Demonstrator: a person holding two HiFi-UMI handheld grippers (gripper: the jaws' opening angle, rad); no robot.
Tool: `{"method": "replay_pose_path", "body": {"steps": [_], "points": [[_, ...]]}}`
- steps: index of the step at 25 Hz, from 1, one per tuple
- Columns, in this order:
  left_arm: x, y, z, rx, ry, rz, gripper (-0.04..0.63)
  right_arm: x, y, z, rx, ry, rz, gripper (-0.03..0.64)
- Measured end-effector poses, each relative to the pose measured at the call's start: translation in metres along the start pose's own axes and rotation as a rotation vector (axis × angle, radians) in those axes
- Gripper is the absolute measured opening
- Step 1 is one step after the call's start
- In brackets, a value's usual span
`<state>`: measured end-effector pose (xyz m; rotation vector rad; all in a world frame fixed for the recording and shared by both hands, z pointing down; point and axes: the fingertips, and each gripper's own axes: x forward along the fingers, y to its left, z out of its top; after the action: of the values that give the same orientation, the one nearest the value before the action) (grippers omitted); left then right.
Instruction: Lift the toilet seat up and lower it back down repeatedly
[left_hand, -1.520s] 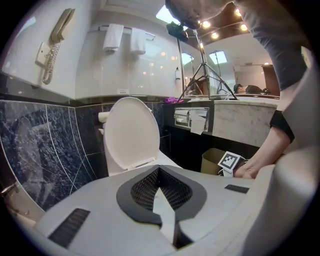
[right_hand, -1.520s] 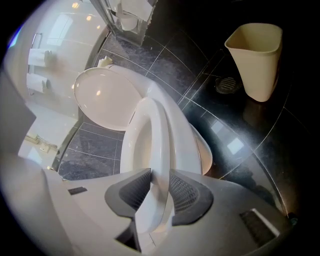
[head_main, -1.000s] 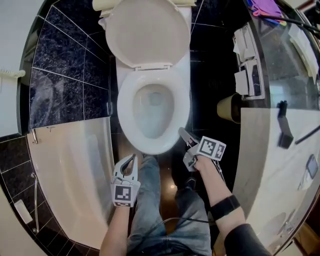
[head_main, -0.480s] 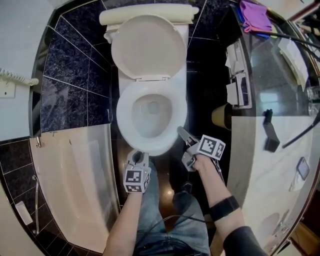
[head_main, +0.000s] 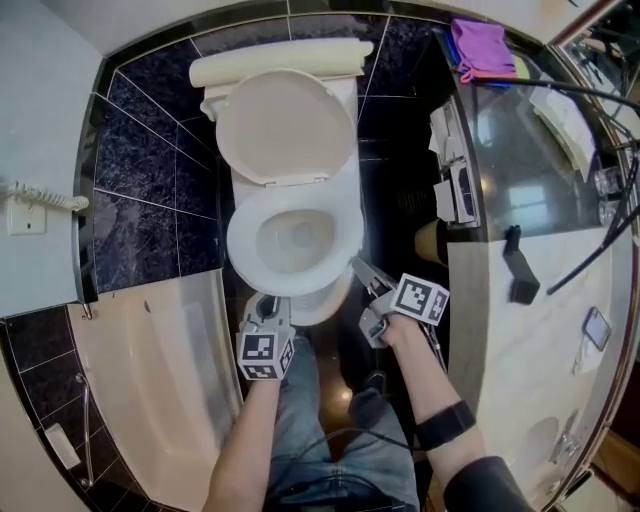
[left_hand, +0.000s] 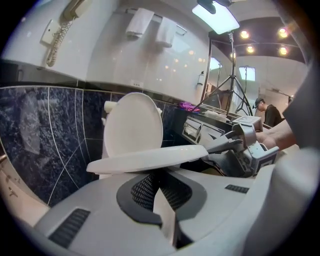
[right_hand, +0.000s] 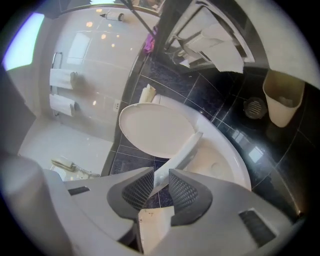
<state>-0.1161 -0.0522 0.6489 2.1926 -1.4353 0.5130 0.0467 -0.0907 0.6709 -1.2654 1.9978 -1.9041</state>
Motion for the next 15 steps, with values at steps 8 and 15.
{"method": "replay_pose_path", "body": {"steps": [8,15], "points": [[0.034,0.020,0.091,0.101,-0.047,-0.019,-0.005,-0.041,0.098,0.058,-0.332,-0.117,-0.017,0.005],[0.077,0.043,0.161,0.162,-0.101,-0.009,-0.005,-0.044,0.161,0.078,-0.554,-0.148,0.009,0.005]]}}
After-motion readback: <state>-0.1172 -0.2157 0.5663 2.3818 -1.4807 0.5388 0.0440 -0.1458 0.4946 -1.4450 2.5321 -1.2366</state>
